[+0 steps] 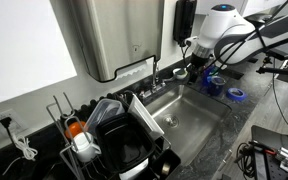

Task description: Open the tap of the sink.

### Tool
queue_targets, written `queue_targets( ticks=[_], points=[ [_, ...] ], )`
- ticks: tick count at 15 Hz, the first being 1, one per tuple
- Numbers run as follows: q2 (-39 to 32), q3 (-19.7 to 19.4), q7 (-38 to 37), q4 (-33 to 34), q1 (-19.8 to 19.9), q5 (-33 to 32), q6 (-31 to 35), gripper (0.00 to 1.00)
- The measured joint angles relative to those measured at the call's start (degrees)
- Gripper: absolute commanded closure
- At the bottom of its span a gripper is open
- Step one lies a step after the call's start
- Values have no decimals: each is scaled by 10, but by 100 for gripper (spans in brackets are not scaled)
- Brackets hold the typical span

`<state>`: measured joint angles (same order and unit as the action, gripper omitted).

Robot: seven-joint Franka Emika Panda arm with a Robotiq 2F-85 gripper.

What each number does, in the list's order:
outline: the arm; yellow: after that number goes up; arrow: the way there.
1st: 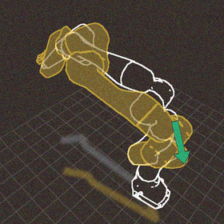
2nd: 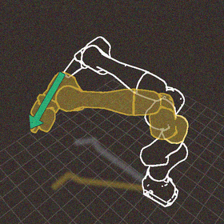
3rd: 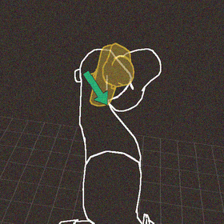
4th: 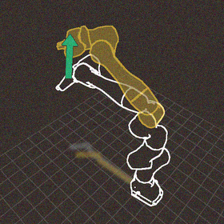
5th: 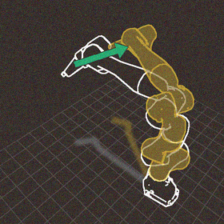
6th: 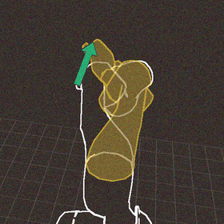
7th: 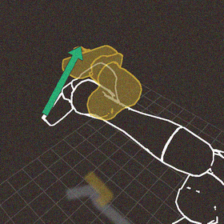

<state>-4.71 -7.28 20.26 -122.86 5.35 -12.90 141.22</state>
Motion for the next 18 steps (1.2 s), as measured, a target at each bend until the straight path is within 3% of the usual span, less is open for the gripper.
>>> queue_targets(
  ticks=[6,12,18],
  points=[
    [-82,-7,68,60,31,0,11,0],
    [-160,-11,82,150,51,-3,-1,0],
    [-175,-11,82,170,54,-3,-5,0]
  ],
)
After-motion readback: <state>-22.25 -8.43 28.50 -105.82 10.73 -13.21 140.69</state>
